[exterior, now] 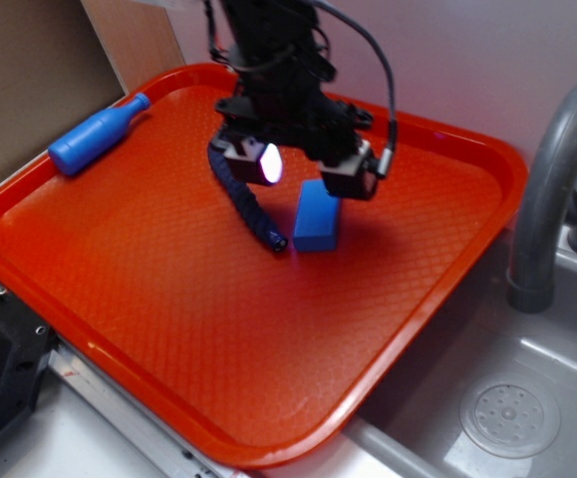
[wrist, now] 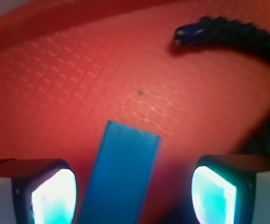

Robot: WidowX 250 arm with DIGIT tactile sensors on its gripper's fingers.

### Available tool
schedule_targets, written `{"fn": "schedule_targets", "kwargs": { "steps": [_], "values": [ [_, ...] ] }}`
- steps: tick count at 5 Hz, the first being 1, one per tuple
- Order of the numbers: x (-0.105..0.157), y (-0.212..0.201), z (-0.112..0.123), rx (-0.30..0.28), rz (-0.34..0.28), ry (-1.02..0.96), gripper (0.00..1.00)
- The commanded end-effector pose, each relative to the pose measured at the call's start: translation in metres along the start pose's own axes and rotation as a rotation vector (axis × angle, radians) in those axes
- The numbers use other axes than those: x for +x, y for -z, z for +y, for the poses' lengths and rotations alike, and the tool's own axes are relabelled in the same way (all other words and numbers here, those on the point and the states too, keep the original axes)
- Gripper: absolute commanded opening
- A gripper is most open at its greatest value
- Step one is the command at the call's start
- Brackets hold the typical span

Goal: Grab the blue block.

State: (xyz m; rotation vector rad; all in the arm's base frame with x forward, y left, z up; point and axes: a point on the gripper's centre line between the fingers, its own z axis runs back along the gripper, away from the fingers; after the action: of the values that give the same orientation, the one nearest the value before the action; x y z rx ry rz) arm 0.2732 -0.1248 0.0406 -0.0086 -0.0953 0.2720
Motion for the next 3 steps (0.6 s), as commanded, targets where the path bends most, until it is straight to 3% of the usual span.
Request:
{"fn": "schedule_targets", "kwargs": {
  "steps": [1, 2, 3],
  "values": [
    [-0.003, 0.016, -0.024, -0.021, 0.008, 0.061, 1.00],
    [-0.010, 0.024, -0.024, -0.001, -0.008, 0.078, 0.00],
    [-0.015, 0.027, -0.020, 0.040, -0.018, 0.088, 0.00]
  ]
}}
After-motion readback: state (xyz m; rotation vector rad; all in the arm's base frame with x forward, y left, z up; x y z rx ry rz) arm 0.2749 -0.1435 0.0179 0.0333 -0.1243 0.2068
